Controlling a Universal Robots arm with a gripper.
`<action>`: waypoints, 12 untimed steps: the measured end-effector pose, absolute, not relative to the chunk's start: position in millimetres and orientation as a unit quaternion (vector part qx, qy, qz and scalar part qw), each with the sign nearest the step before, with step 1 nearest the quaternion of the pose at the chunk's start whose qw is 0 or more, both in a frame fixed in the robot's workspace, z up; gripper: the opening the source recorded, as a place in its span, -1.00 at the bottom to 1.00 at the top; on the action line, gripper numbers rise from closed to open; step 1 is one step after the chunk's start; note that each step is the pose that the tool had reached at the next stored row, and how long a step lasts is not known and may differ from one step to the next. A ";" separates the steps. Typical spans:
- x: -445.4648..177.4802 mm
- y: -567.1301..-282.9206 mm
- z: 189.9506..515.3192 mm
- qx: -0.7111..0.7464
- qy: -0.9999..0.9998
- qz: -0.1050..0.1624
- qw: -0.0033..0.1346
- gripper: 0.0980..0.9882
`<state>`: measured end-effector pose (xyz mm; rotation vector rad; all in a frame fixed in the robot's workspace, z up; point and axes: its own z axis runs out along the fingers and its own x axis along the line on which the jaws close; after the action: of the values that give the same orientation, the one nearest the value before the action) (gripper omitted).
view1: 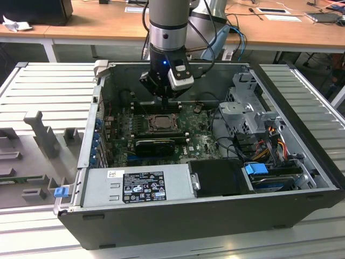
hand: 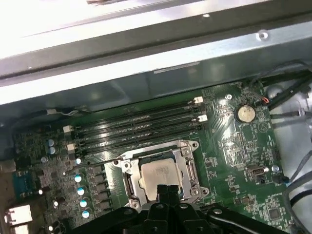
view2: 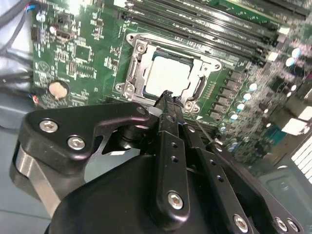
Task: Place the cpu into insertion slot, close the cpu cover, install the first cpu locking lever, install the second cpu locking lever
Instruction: 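Install the first cpu locking lever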
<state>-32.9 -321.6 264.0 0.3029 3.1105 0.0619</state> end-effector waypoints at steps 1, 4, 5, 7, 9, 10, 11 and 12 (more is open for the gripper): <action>-32.9 -321.6 263.9 0.078 0.997 0.020 0.008 -0.98; -32.9 -321.6 263.6 0.035 0.999 0.020 0.007 -0.98; -32.9 -321.6 263.6 0.029 0.999 0.020 0.007 -0.98; -32.8 -321.6 263.6 0.006 1.000 0.020 0.006 -0.98; -32.8 -321.6 263.5 -0.001 1.000 0.020 0.006 -0.98; -32.8 -321.6 263.4 -0.002 1.000 0.021 0.006 -0.98; -33.3 -321.6 263.2 -0.002 1.000 0.022 0.006 -0.98; -35.0 -321.6 263.1 -0.003 1.000 0.022 0.006 -0.98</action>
<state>-35.0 -321.6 263.1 -0.0079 3.1289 0.0694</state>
